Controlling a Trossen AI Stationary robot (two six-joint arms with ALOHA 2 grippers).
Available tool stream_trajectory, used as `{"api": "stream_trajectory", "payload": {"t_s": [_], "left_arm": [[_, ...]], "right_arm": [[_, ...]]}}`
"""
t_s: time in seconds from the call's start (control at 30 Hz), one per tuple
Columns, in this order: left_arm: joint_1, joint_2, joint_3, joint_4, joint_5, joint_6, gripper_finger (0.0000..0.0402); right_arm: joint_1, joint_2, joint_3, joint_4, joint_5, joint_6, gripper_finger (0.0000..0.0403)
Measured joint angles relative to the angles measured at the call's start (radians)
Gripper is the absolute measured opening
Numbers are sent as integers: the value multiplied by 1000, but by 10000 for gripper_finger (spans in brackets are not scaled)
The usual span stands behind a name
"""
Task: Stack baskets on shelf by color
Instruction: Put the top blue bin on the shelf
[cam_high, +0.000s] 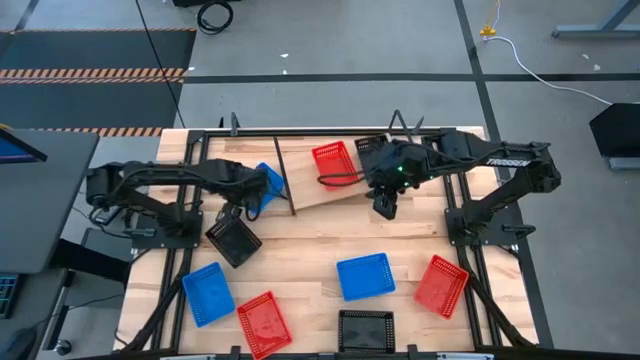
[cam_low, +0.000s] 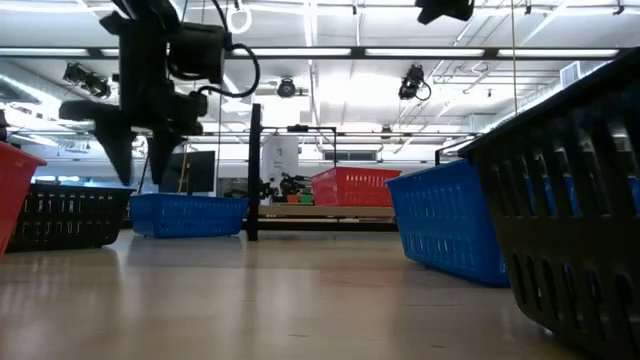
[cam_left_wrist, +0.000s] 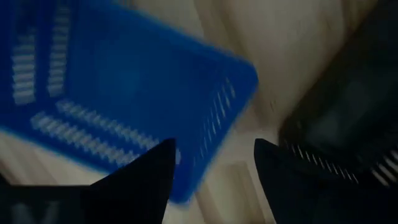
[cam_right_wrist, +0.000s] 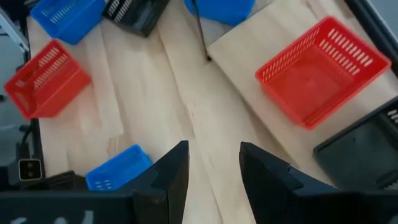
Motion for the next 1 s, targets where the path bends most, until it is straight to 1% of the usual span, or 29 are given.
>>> {"api": "stream_trajectory", "payload": {"t_s": [0.2, 0.33, 0.43, 0.57, 0.63, 0.67, 0.73, 0.9, 1.0], "left_arm": [[0, 43, -47, 111, 10, 52, 210], [1, 83, -58, 109, 10, 64, 184], [1, 101, -58, 103, 10, 42, 142], [-11, 103, -45, 78, 11, -32, 60], [-14, 92, -22, 29, 10, -80, 20], [-14, 89, -5, -2, 15, -94, 14], [-13, 77, 35, -56, 30, -112, 16], [-13, 55, 182, -177, 40, -152, 16], [-11, 57, 276, -191, 60, -199, 11]], "right_arm": [[36, 0, 0, -39, 3, 68, 146], [61, 0, 0, -56, 6, 102, 146], [74, 0, 0, -61, 15, 107, 146], [82, 0, 0, -64, 33, 103, 146], [82, 0, 0, -65, 33, 98, 146], [82, 0, 0, -68, 33, 90, 146], [82, 0, 0, -77, 34, 74, 146], [81, -1, 0, -86, 39, 27, 146], [80, 0, 0, -84, 66, 1, 146]]}}
